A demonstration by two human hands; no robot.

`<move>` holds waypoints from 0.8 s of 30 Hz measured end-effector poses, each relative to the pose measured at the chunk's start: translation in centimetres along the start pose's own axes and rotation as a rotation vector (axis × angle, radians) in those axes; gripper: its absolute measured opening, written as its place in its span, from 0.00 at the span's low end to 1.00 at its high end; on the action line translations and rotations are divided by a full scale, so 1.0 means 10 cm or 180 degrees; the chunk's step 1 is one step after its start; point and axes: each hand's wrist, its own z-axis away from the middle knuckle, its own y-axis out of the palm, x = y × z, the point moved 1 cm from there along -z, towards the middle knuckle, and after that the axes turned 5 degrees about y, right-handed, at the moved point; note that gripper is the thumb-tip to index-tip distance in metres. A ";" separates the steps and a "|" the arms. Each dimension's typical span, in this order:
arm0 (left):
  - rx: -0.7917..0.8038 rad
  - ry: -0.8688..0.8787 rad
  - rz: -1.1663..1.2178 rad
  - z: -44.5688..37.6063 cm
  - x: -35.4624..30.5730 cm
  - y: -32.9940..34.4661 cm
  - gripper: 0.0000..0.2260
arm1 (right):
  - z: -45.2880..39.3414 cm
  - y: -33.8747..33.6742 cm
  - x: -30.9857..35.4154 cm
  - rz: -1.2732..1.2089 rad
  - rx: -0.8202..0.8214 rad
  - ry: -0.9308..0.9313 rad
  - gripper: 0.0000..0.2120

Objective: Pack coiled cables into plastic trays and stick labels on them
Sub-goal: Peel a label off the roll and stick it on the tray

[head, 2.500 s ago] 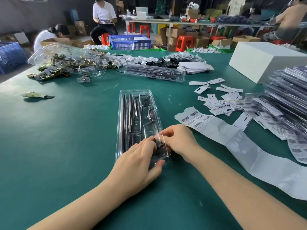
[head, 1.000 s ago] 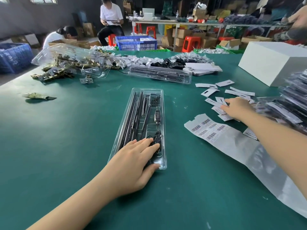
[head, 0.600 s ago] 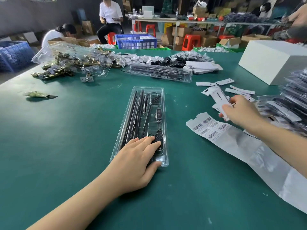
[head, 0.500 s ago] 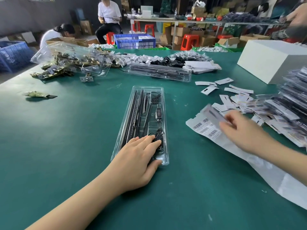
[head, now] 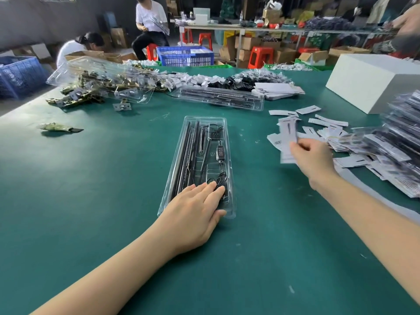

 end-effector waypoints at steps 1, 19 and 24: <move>-0.0039 -0.0010 0.0019 0.00 0.00 0.01 0.21 | 0.12 0.05 0.04 -0.0295 0.0584 0.0168 0.05; -0.0087 -0.0085 0.0368 0.00 0.05 0.08 0.24 | 0.72 0.12 0.05 -0.0992 0.3001 0.1285 0.12; -0.0165 -0.0054 0.0376 -0.01 0.06 0.09 0.23 | 0.73 -0.03 0.01 -0.0409 0.3580 0.1184 0.12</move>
